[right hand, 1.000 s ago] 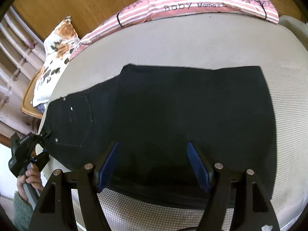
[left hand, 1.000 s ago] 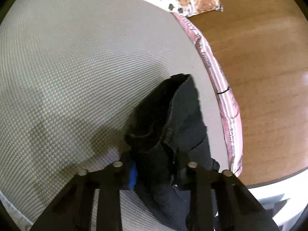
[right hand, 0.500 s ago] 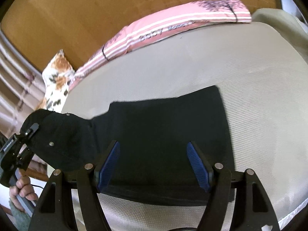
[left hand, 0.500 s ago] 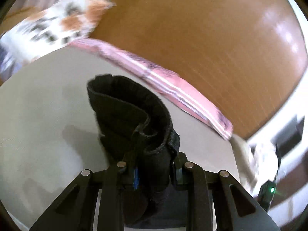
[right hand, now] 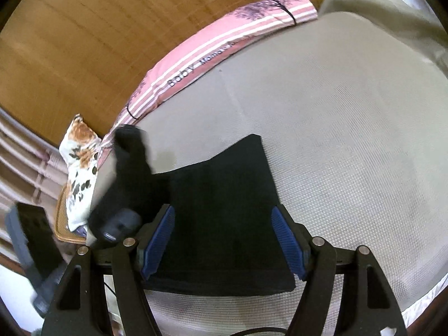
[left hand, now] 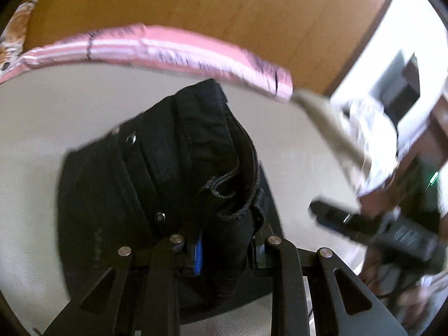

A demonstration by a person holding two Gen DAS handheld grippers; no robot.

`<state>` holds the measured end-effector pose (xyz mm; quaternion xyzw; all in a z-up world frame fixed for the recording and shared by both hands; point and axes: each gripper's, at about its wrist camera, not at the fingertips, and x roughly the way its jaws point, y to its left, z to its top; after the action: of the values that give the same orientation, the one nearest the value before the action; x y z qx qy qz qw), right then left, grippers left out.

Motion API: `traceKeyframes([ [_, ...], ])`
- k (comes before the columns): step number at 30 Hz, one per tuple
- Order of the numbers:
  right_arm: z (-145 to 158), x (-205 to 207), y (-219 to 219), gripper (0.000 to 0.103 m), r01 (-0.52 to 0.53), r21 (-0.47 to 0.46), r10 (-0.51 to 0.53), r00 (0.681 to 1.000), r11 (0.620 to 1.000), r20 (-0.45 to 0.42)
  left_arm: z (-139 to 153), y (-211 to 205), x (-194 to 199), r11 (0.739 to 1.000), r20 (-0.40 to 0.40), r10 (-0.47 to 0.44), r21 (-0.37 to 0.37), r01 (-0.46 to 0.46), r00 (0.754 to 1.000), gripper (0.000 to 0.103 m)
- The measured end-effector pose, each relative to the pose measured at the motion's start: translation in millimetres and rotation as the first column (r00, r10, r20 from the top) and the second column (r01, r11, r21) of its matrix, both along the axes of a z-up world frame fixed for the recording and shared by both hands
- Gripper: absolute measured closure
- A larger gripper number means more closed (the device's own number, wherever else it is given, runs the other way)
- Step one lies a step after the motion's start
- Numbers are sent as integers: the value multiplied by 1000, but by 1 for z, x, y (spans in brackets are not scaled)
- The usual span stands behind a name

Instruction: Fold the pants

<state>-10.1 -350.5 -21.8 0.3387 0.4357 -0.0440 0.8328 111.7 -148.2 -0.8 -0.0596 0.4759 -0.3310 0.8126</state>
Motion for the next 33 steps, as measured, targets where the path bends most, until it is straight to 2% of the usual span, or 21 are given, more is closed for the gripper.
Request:
traceKeyframes([
  [4, -15, -1, -10, 33, 7, 52, -6, 1000, 999, -15, -38, -28, -11, 990, -11, -61, 127, 62, 998, 77],
  [7, -30, 3, -14, 33, -28, 146, 30, 1000, 989, -11, -37, -41, -18, 981, 23, -106, 167, 101, 994, 69],
  [11, -54, 14, -16, 32, -91, 309, 91, 996, 947, 14, -19, -46, -31, 972, 26, -182, 154, 175, 983, 57],
  [14, -68, 23, -17, 31, -112, 376, 109, 994, 920, 29, -5, -30, -41, 965, 49, -236, 127, 228, 971, 52],
  [17, -76, 33, -17, 31, -129, 409, 122, 992, 904, 44, 2, 1, -46, 974, 51, -219, 76, 215, 974, 49],
  [19, -81, 41, -17, 31, -139, 419, 133, 990, 897, 44, 3, 21, -44, 983, 54, -174, 75, 170, 983, 45],
  [24, -85, 64, -10, 32, -212, 395, 205, 977, 894, 60, -10, 65, -26, 995, 10, -15, 103, 13, 1000, 45],
  [27, -88, 80, -2, 32, -263, 368, 254, 964, 892, 76, -20, 79, -21, 992, -12, 39, 121, -37, 999, 45],
  [29, -88, 88, 1, 32, -301, 335, 288, 953, 893, 89, -26, 83, -19, 991, -20, 44, 125, -41, 999, 45],
  [31, -86, 95, 9, 36, -343, 291, 329, 939, 893, 98, -31, 82, -18, 991, -24, 41, 132, -37, 999, 45],
  [33, -86, 96, 14, 48, -376, 266, 364, 927, 888, 95, -35, 81, -18, 988, -18, 30, 152, -27, 999, 45],
])
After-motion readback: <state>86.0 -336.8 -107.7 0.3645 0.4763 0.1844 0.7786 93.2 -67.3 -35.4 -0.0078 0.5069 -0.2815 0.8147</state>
